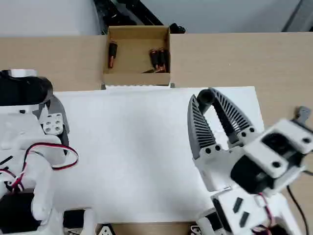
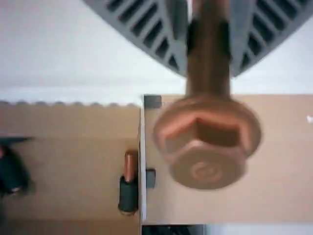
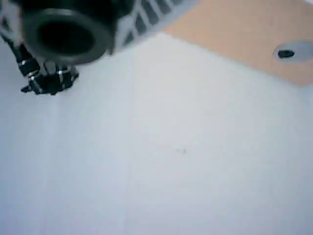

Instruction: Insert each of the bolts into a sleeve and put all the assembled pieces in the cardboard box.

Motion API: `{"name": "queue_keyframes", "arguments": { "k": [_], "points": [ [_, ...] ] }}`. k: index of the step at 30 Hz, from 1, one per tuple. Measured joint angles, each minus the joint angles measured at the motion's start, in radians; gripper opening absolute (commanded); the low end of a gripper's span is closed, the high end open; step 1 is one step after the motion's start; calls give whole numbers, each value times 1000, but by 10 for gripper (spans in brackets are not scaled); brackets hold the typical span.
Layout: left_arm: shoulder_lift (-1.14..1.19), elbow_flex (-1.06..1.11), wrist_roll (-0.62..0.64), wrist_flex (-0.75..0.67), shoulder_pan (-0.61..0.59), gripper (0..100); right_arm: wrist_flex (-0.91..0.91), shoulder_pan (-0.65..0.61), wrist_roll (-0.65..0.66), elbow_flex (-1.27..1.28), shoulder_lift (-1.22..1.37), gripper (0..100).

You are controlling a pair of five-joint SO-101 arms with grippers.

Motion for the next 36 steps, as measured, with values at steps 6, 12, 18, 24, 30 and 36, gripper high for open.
{"name": "queue_keyframes", "arguments": {
  "k": [6, 12, 18, 24, 30, 36],
  "points": [
    [0, 69, 46, -158, 29, 5, -193, 0, 0, 298, -98, 2],
    [0, 164, 143, -351, 183, 5, -284, 0, -5, 454, -107, 2],
    [5, 196, 161, -428, 422, 5, -293, -81, -49, 545, -109, 2],
    [43, 187, 161, -471, 591, 5, -292, -143, -98, 612, -109, 2],
    [44, 184, 315, -473, 644, 5, -292, -146, -101, 614, -112, 2],
    [44, 204, 327, -479, 661, 5, -292, -146, -101, 614, -112, 2]
  ]
}}
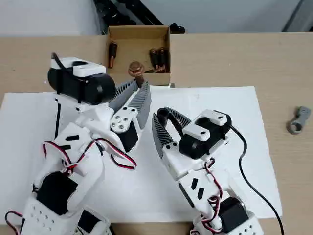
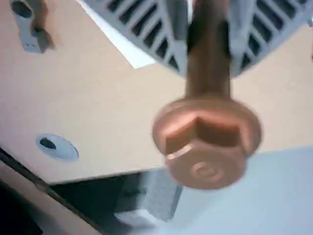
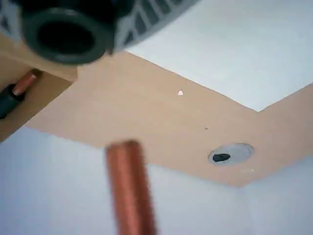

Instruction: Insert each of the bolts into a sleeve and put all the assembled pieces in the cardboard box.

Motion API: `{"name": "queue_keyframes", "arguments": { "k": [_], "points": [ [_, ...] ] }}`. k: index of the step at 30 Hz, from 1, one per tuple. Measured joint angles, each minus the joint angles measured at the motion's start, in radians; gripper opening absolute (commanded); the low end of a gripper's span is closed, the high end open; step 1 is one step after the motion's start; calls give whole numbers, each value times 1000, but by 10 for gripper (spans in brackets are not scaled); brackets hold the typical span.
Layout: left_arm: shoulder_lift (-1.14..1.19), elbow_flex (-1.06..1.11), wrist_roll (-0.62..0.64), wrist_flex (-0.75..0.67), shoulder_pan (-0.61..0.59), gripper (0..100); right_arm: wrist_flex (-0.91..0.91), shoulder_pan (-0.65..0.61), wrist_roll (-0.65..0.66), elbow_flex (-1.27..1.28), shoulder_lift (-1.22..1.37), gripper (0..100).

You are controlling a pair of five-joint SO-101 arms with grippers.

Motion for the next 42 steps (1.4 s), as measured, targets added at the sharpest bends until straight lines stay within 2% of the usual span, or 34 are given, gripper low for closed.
{"name": "queue_keyframes", "arguments": {
  "k": [18, 24, 32, 42],
  "points": [
    [43, 23, 0, -28, 61, 5, 0, -6, 0, 0, 0, 2],
    [54, 23, 0, -28, 121, 5, 0, -6, 0, 0, 0, 2],
    [55, 23, -71, -5, 121, 5, 2, -6, 0, 0, 0, 2],
    [55, 61, -81, -3, 98, 5, 2, -9, 0, 0, 0, 2]
  ]
}}
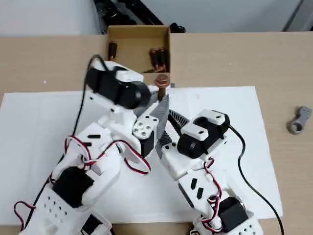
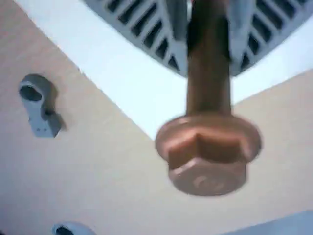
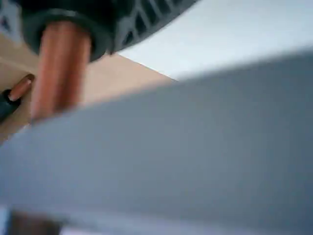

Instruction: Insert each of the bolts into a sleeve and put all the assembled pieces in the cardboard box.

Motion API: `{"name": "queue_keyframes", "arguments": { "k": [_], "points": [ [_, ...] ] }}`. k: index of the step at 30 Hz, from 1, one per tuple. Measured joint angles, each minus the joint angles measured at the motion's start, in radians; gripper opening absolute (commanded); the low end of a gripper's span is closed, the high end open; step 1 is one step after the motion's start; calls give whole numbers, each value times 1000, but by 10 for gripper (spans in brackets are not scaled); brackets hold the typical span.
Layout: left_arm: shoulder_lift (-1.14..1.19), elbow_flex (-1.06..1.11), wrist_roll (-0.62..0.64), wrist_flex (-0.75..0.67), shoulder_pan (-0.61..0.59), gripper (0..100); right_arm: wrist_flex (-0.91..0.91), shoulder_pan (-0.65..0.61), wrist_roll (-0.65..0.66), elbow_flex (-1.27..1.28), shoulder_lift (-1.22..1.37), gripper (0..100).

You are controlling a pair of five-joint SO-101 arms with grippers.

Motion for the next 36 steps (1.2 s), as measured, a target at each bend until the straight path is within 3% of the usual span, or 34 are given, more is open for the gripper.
{"name": "queue_keyframes", "arguments": {
  "k": [14, 28, 33, 36],
  "points": [
    [-3, 60, -87, 64, 2, 6, 3, 3, -3, 3, 3, 2],
    [0, -138, -75, 319, -8, 149, 3, 2, -2, 3, 3, 2],
    [0, -222, -55, 385, -21, 138, 3, 3, -2, 2, 3, 2],
    [0, -292, -94, 423, -74, 44, -3, 3, 0, -41, 51, 2]
  ]
}}
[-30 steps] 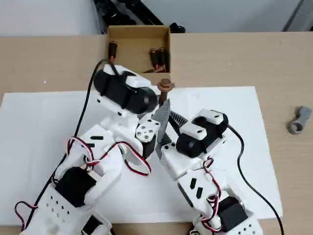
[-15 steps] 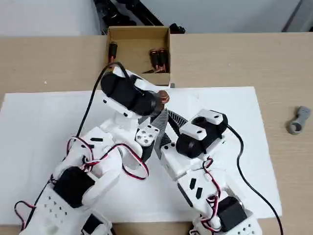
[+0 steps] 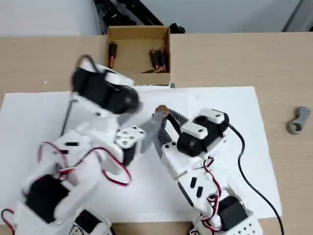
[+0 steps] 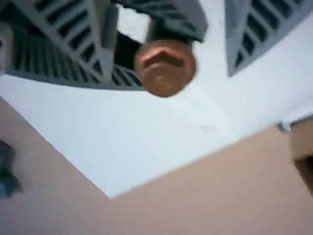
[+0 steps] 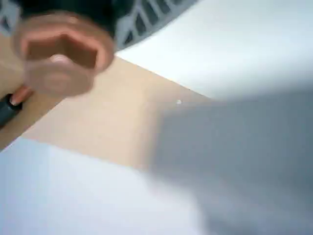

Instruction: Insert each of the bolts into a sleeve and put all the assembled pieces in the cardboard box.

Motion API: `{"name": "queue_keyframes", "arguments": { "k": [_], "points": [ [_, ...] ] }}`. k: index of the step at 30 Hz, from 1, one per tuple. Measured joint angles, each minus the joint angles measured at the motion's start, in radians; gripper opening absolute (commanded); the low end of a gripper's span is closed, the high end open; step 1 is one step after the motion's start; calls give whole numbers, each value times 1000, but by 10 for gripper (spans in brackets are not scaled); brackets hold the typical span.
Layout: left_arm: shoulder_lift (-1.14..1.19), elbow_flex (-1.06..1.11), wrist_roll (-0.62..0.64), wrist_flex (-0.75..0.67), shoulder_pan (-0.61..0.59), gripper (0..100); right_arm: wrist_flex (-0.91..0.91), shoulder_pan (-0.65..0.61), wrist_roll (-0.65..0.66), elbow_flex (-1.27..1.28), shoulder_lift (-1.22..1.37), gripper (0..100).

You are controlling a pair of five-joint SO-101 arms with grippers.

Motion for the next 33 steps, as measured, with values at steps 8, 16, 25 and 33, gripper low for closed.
{"name": "queue_keyframes", "arguments": {
  "k": [8, 16, 25, 33],
  "points": [
    [-2, -29, -210, 71, -262, 6, -121, 98, 26, -278, 358, 2],
    [-35, -29, -235, 235, -433, 6, -373, 138, 29, -361, 736, 2],
    [-350, 146, -321, 219, -457, 6, -640, 146, 32, -496, 1132, 2],
    [-605, 411, -358, 169, -457, 6, -715, 187, 32, -735, 1511, 2]
  ]
}}
